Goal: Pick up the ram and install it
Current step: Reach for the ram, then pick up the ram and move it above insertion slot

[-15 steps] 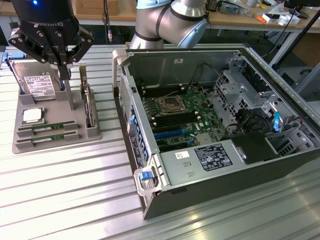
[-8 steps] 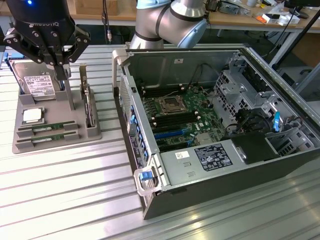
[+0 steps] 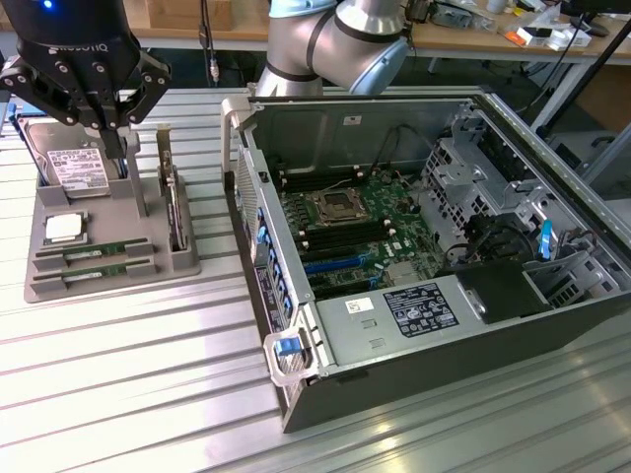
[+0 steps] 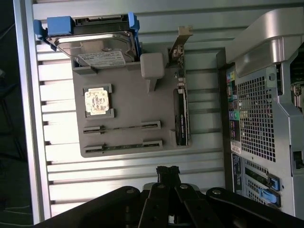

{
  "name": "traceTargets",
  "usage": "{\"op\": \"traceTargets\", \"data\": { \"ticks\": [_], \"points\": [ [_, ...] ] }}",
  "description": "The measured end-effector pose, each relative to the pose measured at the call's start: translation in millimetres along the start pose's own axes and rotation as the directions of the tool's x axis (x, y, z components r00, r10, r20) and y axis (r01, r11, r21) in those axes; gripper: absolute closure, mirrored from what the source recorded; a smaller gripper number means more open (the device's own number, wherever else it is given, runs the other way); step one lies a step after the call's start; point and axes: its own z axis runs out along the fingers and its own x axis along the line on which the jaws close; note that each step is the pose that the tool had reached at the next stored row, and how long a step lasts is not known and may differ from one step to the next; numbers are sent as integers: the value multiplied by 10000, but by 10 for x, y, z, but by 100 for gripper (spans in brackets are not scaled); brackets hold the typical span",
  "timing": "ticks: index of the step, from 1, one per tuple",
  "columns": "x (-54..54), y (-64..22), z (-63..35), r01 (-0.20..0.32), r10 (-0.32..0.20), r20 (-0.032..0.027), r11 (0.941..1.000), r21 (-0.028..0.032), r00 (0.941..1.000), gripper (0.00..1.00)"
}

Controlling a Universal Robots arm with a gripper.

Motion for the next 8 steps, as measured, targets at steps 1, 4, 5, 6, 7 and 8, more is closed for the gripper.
{"op": "traceTargets", "data": {
  "ticks": [1,4,5,6,7,8],
  "points": [
    [0,0,0,0,0,0,10000,0,10000,89],
    [0,0,0,0,0,0,10000,0,10000,89],
    [0,0,0,0,0,0,10000,0,10000,89],
    [0,0,0,1,-1,0,10000,0,10000,89],
    [0,0,0,0,0,0,10000,0,10000,89],
    [0,0,0,0,0,0,10000,0,10000,89]
  ]
}}
